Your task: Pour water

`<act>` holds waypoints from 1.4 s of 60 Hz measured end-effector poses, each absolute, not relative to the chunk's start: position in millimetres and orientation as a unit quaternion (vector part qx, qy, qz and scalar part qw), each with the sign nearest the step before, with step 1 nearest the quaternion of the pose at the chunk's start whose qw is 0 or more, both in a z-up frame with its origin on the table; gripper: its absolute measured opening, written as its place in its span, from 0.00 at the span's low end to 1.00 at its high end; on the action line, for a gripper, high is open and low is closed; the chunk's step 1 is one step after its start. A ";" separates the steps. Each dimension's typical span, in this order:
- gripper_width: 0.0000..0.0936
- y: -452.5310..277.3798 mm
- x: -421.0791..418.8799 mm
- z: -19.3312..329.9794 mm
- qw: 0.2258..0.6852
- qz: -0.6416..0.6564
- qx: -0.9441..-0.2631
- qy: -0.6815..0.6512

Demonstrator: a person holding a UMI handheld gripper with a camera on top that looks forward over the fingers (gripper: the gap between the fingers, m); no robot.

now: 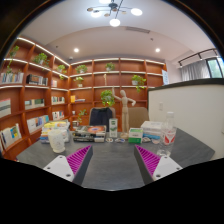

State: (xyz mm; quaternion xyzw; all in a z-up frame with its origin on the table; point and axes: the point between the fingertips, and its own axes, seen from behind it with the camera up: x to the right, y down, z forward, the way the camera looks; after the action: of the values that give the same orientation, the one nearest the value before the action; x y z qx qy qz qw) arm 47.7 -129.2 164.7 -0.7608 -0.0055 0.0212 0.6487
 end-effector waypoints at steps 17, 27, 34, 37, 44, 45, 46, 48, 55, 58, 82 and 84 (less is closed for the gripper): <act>0.94 -85.6 199.1 107.7 0.645 -0.059 -0.760 0.053; 0.93 -43.4 260.0 106.5 0.647 -0.068 -0.755 0.076; 0.93 -10.6 281.9 106.7 0.648 -0.062 -0.755 0.081; 0.92 1.4 286.0 106.6 0.650 -0.059 -0.754 0.077; 0.79 20.6 290.7 112.0 0.663 -0.065 -0.744 0.062; 0.75 22.9 291.2 112.2 0.663 -0.067 -0.743 0.059; 0.70 24.7 290.4 112.6 0.665 -0.068 -0.742 0.055; 0.56 28.4 287.8 113.3 0.667 -0.067 -0.741 0.047; 0.45 32.6 287.2 113.5 0.663 -0.066 -0.745 0.040; 0.40 32.4 283.8 113.5 0.666 -0.061 -0.742 0.037; 0.35 40.6 191.4 124.8 0.642 -0.170 -0.736 -0.131; 0.35 44.9 174.1 125.1 0.638 -0.183 -0.730 -0.162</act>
State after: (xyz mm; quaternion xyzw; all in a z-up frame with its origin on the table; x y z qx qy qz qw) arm 174.1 44.9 125.1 -0.7304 -0.1622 -0.1826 0.6378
